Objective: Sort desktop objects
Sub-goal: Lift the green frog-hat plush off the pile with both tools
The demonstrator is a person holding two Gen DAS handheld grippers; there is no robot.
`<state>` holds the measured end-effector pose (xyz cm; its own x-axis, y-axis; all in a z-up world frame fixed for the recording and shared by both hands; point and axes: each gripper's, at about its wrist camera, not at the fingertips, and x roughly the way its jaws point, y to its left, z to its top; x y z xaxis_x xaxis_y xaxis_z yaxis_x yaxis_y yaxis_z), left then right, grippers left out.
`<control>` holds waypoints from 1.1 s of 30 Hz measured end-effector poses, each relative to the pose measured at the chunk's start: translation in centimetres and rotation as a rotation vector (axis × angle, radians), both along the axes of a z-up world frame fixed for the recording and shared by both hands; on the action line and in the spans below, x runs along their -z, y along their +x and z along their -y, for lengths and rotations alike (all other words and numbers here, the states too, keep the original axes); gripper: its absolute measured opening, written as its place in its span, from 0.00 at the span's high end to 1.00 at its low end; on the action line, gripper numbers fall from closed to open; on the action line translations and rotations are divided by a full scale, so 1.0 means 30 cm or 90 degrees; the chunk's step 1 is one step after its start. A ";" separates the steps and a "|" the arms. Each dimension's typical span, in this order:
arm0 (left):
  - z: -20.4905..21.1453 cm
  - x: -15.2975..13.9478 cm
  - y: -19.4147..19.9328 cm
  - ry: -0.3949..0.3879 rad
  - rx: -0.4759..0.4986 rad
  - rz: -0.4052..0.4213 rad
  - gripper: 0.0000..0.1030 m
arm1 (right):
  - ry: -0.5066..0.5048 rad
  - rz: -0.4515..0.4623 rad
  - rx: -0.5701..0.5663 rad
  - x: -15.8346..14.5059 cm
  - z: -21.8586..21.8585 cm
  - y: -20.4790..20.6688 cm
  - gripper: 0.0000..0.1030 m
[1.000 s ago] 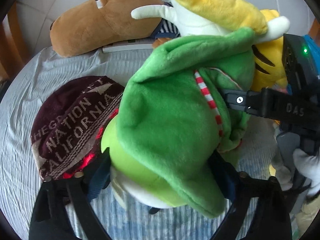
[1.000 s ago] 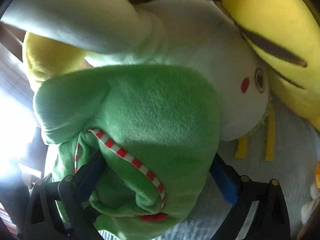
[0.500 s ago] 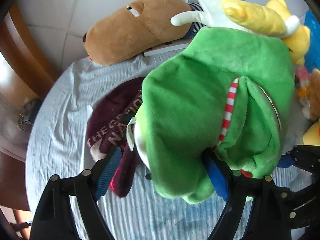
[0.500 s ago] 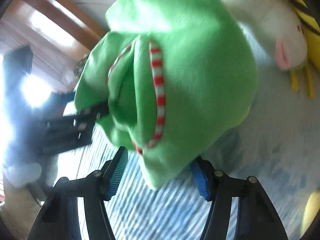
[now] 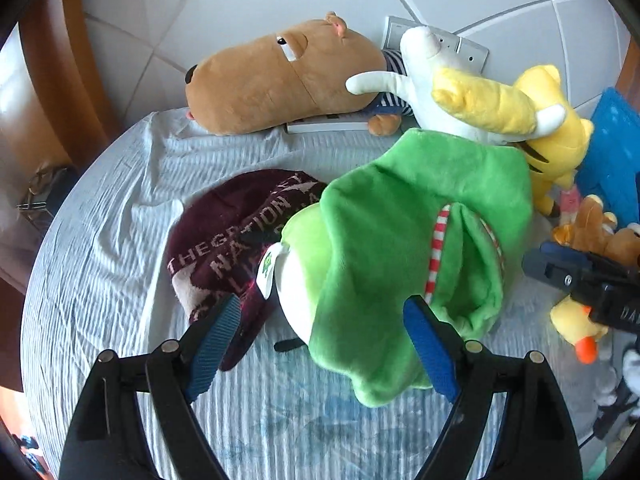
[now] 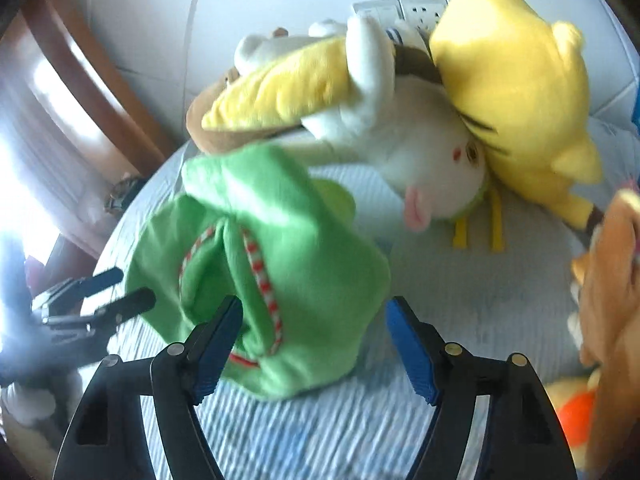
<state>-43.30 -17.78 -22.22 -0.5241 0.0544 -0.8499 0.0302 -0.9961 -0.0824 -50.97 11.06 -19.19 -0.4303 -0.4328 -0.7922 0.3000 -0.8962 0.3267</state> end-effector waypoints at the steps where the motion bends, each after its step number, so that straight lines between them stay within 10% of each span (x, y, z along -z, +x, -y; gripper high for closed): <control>1: 0.001 0.009 -0.009 0.003 -0.002 0.003 0.18 | -0.006 0.001 -0.003 0.012 0.006 0.012 0.19; 5: 0.013 0.052 -0.048 0.053 -0.009 0.018 0.09 | -0.034 0.005 -0.014 0.068 0.092 -0.046 0.01; 27: -0.002 0.229 -0.132 0.173 0.009 -0.041 0.00 | -0.122 0.084 -0.032 0.317 0.186 -0.190 0.01; 33: -0.035 0.178 -0.097 0.144 0.036 -0.066 0.19 | -0.040 -0.006 -0.030 0.219 0.238 -0.128 0.18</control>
<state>-46.20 -16.74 -27.55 -0.5982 0.2687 -0.7550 -0.0454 -0.9520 -0.3028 -54.80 3.93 -25.75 -0.4154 -0.5018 -0.7587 0.3442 -0.8588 0.3795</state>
